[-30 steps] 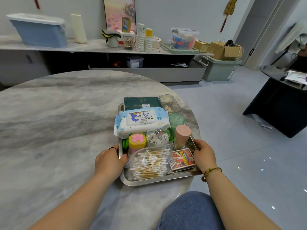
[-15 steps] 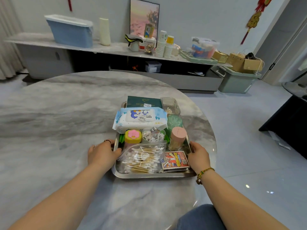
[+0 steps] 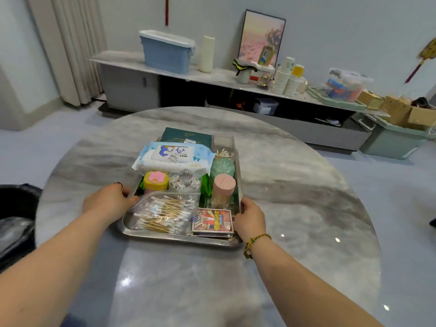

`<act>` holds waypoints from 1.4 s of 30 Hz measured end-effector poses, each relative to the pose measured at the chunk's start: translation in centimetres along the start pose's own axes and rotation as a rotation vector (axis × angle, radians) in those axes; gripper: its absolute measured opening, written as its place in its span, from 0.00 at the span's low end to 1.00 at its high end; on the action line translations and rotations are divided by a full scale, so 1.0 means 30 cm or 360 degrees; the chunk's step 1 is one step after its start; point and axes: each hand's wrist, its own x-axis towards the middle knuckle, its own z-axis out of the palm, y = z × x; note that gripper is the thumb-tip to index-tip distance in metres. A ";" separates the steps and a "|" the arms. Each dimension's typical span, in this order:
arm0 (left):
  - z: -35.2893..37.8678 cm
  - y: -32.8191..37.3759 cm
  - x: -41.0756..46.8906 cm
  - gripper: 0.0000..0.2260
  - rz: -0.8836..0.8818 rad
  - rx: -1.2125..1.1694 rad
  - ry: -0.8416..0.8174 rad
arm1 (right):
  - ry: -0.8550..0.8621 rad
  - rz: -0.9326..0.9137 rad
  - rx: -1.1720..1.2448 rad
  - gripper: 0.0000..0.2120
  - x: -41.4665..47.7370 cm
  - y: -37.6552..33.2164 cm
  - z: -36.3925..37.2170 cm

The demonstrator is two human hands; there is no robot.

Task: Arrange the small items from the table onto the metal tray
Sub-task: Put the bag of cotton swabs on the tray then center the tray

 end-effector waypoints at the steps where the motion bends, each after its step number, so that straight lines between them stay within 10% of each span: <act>1: -0.022 -0.030 0.014 0.12 -0.0028 -0.0031 0.0006 | -0.0011 -0.0028 -0.0010 0.10 -0.001 -0.024 0.033; 15: -0.175 -0.336 0.161 0.24 -0.0175 -0.0479 0.0126 | -0.0118 -0.0152 -0.0073 0.17 0.032 -0.271 0.378; 42: -0.119 -0.367 0.152 0.15 -0.0502 -0.1320 0.0665 | -0.0286 -0.0278 0.0067 0.28 -0.089 -0.277 0.546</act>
